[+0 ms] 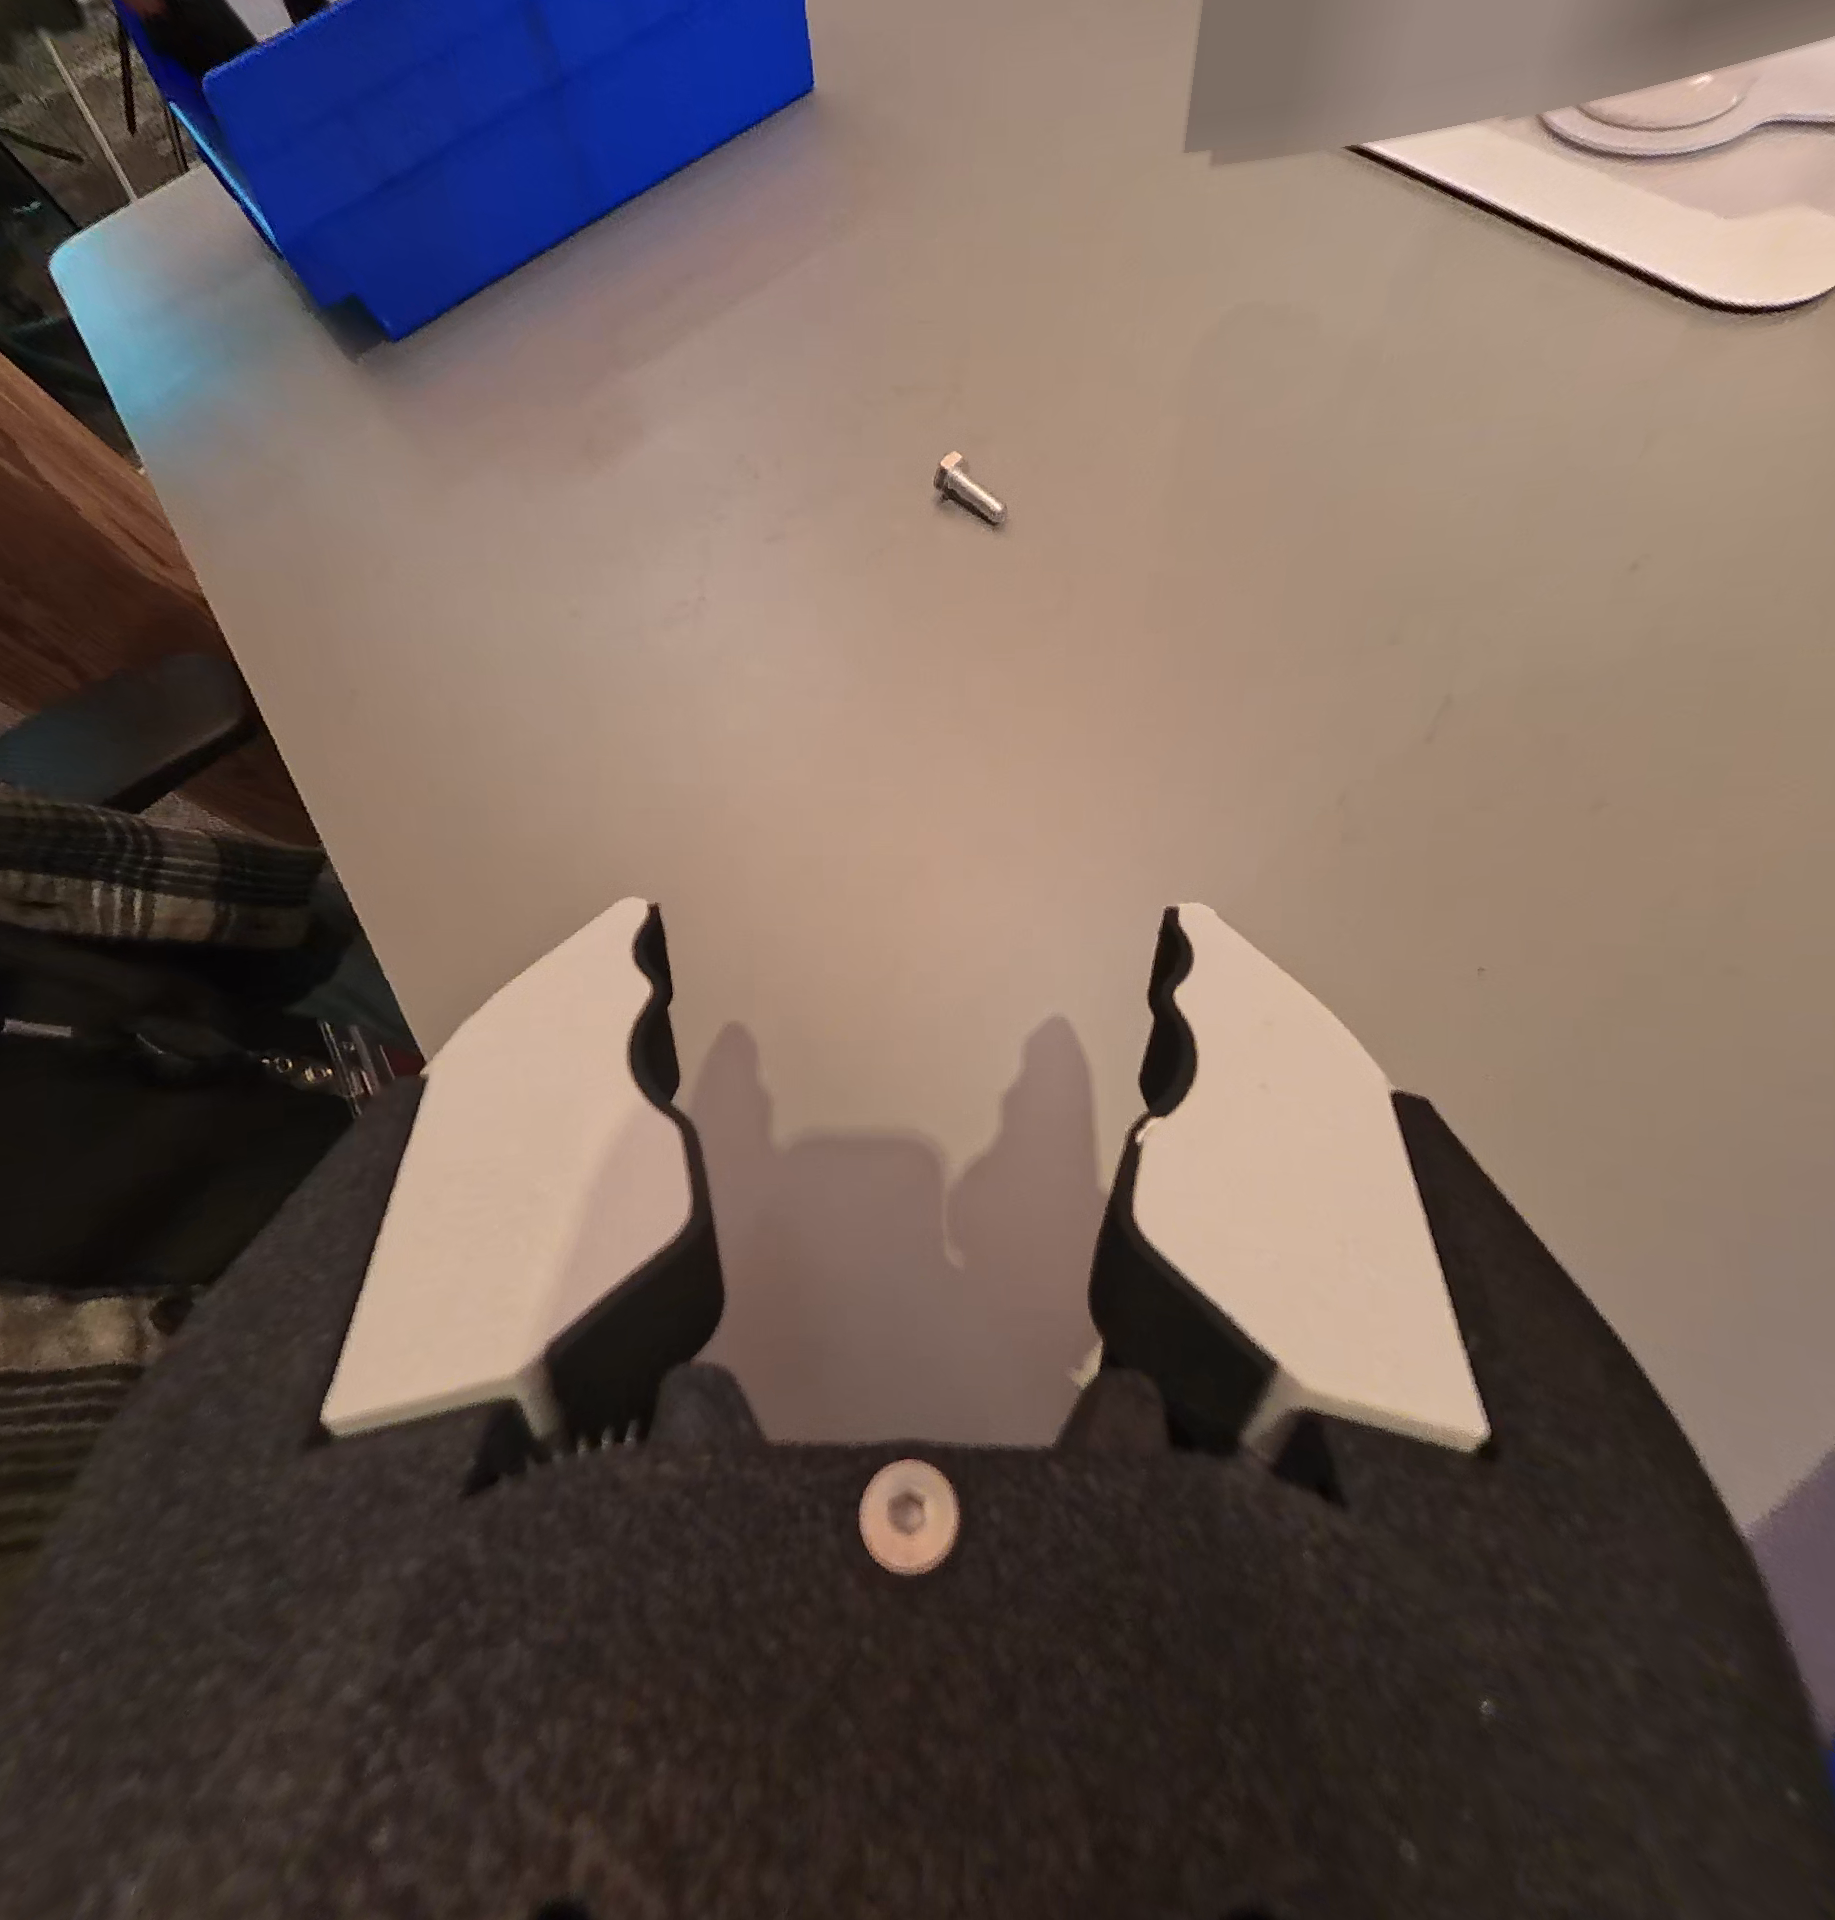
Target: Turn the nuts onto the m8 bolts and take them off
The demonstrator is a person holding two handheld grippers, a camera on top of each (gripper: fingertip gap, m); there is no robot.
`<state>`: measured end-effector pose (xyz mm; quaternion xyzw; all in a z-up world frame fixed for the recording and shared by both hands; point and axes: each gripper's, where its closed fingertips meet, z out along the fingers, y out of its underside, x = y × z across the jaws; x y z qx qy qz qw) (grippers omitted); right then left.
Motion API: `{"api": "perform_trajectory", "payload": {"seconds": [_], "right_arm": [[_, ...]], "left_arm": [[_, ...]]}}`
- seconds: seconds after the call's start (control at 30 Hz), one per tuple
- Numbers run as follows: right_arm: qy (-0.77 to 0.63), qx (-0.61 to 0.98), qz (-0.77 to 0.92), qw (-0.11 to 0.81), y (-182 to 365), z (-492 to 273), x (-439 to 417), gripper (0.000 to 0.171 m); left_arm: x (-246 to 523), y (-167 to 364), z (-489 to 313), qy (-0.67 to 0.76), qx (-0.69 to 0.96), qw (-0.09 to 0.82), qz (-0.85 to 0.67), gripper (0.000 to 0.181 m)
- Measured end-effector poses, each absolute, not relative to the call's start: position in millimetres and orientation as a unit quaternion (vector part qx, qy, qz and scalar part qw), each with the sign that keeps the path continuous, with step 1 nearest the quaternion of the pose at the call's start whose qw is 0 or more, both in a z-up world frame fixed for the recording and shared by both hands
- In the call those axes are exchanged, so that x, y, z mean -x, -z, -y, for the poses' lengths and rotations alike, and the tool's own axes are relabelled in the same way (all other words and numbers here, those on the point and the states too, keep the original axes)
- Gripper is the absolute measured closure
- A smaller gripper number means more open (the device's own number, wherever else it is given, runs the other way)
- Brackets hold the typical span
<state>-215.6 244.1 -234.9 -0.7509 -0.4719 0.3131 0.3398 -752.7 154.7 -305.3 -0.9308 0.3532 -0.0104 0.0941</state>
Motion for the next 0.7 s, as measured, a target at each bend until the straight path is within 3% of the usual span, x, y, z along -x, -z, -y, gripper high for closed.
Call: {"api": "perform_trajectory", "payload": {"seconds": [0.33, 0.7], "right_arm": [[-0.322, 0.749, 0.468, 0.341, 238, -243, 214, 0.084], [-0.325, 0.742, 0.474, 0.346, 234, -240, 219, 0.086]], "left_arm": [[702, 216, -194, 0.006, 0.903, 0.199, -0.381, 0.167], [582, 189, -230, 0.060, 0.837, 0.266, -0.474, 0.167]]}}
